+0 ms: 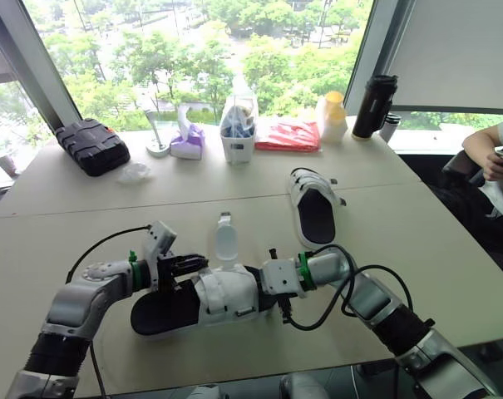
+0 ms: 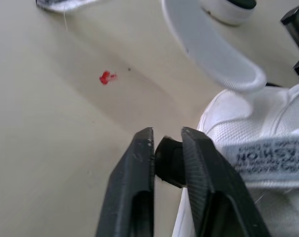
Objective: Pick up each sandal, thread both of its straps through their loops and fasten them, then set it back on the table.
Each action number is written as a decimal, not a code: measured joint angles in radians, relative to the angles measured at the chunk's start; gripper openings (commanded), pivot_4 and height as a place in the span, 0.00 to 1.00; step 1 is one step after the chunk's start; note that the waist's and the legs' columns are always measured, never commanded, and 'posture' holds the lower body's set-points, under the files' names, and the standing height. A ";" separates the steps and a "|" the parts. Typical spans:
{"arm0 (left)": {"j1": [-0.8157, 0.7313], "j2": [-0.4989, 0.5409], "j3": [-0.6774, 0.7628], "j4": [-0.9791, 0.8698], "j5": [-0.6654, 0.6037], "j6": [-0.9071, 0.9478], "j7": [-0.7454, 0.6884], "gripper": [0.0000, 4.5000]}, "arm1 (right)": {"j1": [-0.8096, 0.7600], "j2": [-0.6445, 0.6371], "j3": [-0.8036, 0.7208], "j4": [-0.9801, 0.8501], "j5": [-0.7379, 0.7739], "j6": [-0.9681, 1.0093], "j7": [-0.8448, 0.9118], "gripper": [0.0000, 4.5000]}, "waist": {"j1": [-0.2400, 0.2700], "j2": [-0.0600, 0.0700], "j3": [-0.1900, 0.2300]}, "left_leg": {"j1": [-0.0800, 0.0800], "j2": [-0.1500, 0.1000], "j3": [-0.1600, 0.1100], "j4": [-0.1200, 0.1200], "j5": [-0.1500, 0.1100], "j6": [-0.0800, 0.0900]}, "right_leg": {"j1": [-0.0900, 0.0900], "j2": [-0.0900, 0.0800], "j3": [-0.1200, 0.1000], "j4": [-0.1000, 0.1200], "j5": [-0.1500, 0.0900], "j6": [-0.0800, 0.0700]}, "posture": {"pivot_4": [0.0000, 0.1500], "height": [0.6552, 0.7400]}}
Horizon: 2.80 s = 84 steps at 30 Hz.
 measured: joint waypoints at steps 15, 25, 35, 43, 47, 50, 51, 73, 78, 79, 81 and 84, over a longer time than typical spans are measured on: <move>-0.113 -0.070 0.077 0.115 0.036 -0.059 0.052 0.73 | -0.001 0.001 -0.001 0.000 0.000 0.000 -0.003 0.00 | 0.000 -0.001 0.001 | -0.001 0.000 -0.001 0.000 0.000 0.000 | 0.000 0.000 -0.001 0.000 0.002 0.003 | 1.00 1.00; -0.243 -0.177 0.183 0.235 -0.172 0.197 0.061 0.73 | -0.004 0.003 0.003 0.001 -0.003 0.000 -0.005 0.00 | -0.003 -0.002 0.001 | 0.000 0.000 -0.001 0.001 0.000 0.000 | 0.000 0.001 -0.001 0.000 0.002 0.004 | 1.00 1.00; -0.318 -0.198 0.121 0.347 -0.199 0.354 -0.031 0.73 | -0.003 0.003 0.004 0.001 -0.005 -0.001 -0.014 0.00 | -0.003 -0.002 0.001 | 0.000 0.000 -0.001 0.001 0.000 0.000 | 0.000 0.001 -0.001 0.000 0.002 0.004 | 1.00 1.00; -0.491 -0.289 0.127 0.631 -0.190 0.350 -0.037 0.73 | -0.004 0.006 0.011 0.004 -0.008 -0.012 -0.026 0.00 | -0.008 -0.002 0.001 | 0.001 0.000 -0.001 0.000 0.001 -0.001 | 0.000 0.002 -0.001 0.001 0.002 0.004 | 1.00 1.00; -0.580 -0.316 0.183 0.823 -0.165 0.289 -0.006 0.73 | -0.005 0.007 0.013 0.006 -0.008 -0.016 -0.031 0.00 | -0.014 -0.003 0.001 | 0.000 0.000 -0.002 0.000 0.002 -0.004 | 0.000 0.001 -0.002 0.001 0.002 0.004 | 1.00 1.00; -0.639 -0.322 0.210 0.927 -0.149 0.239 0.006 0.73 | -0.007 0.010 0.015 0.006 -0.009 -0.016 -0.034 0.00 | -0.019 -0.004 0.002 | 0.000 -0.001 -0.002 0.000 0.002 -0.004 | 0.000 0.001 -0.002 0.001 0.003 0.004 | 1.00 1.00; -0.656 -0.324 0.223 0.963 -0.141 0.221 0.013 0.73 | -0.008 0.011 0.017 0.006 -0.009 -0.016 -0.036 0.00 | -0.021 -0.004 0.002 | 0.000 -0.001 -0.003 0.000 0.003 -0.004 | 0.000 0.001 -0.002 0.001 0.003 0.005 | 1.00 1.00; -0.680 -0.294 0.211 0.943 -0.053 0.084 -0.169 0.01 | -0.014 0.011 0.025 0.007 -0.010 -0.018 -0.044 0.00 | -0.026 -0.004 0.002 | -0.001 0.000 -0.002 0.000 0.003 -0.006 | -0.001 0.001 -0.002 0.002 0.004 0.006 | 1.00 1.00; -0.443 -0.276 0.068 0.414 -0.063 0.057 -0.333 0.01 | -0.014 0.008 0.025 0.009 -0.010 -0.021 -0.039 0.00 | -0.024 -0.003 0.003 | -0.002 0.000 -0.002 0.000 0.004 -0.006 | -0.001 0.000 -0.001 0.002 0.004 0.005 | 1.00 1.00; -0.403 -0.272 0.051 0.319 -0.069 0.043 -0.348 0.01 | -0.015 0.007 0.025 0.009 -0.010 -0.021 -0.039 0.00 | -0.024 -0.003 0.003 | -0.002 0.000 -0.002 0.000 0.004 -0.006 | -0.001 0.000 -0.001 0.001 0.004 0.005 | 1.00 1.00; -0.356 -0.253 0.022 0.182 -0.076 0.027 -0.373 0.01 | -0.014 0.007 0.025 0.011 -0.010 -0.021 -0.039 0.00 | -0.024 -0.003 0.003 | -0.002 0.000 -0.002 0.000 0.004 -0.006 | -0.001 0.000 -0.001 0.001 0.004 0.004 | 1.00 1.00; -0.289 -0.216 -0.001 0.027 -0.076 -0.035 -0.395 0.01 | -0.014 0.007 0.025 0.012 -0.010 -0.024 -0.038 0.00 | -0.024 -0.003 0.003 | -0.002 0.000 -0.002 0.000 0.004 -0.006 | -0.001 0.000 -0.001 0.001 0.002 0.002 | 1.00 1.00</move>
